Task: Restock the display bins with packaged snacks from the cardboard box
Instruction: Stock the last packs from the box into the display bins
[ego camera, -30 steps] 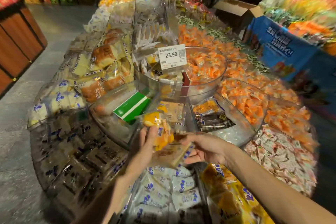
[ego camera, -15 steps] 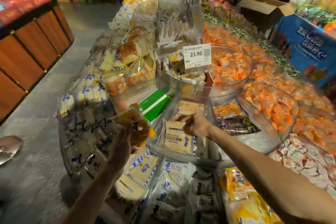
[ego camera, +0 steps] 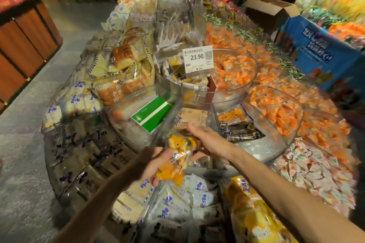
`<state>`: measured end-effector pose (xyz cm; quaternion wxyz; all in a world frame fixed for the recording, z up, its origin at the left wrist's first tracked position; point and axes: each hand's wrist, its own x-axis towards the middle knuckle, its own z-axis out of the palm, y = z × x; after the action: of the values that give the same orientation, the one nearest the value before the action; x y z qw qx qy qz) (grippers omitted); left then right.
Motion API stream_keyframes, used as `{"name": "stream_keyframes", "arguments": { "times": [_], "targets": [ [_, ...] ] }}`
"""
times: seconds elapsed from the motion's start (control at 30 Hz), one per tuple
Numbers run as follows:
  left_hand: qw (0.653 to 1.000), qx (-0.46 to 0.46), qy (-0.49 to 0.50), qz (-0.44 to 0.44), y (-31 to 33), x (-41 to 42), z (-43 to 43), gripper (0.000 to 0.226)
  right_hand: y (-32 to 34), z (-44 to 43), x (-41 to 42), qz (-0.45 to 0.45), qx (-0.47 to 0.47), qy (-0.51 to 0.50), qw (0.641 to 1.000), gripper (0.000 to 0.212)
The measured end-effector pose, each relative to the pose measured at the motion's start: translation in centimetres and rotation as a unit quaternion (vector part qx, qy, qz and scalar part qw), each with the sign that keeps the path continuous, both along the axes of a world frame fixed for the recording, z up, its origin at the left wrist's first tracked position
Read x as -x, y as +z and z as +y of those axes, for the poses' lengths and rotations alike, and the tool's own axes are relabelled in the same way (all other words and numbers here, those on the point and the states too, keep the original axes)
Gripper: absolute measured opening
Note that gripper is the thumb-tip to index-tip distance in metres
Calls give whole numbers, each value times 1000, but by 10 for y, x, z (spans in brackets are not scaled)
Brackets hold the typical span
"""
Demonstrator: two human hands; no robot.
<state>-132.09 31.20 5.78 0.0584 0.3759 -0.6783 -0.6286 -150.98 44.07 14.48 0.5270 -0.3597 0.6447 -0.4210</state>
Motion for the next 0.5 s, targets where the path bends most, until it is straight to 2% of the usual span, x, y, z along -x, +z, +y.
{"name": "stream_keyframes", "arguments": {
  "times": [0.03, 0.1, 0.13, 0.27, 0.33, 0.5],
  "targets": [
    [999, 23, -38, -6, 9, 8, 7, 67, -5, 10, 4, 2, -26, 11, 1000, 37],
    [984, 40, -173, -19, 26, 27, 28, 51, -16, 35, 16, 38, -46, 35, 998, 36],
    [980, 31, -196, -17, 32, 36, 39, 48, -22, 54, 23, 42, -53, 20, 997, 37],
    [986, 9, -169, 10, 34, 73, 77, 52, -42, 104, 66, 50, -23, -140, 989, 40],
    [991, 34, -132, 5, 29, 99, 96, 55, -47, 120, 90, 112, -24, -207, 972, 49],
    [991, 125, -57, 9, 11, 163, 123, 55, -53, 128, 128, 287, 15, -216, 933, 44]
  ]
}}
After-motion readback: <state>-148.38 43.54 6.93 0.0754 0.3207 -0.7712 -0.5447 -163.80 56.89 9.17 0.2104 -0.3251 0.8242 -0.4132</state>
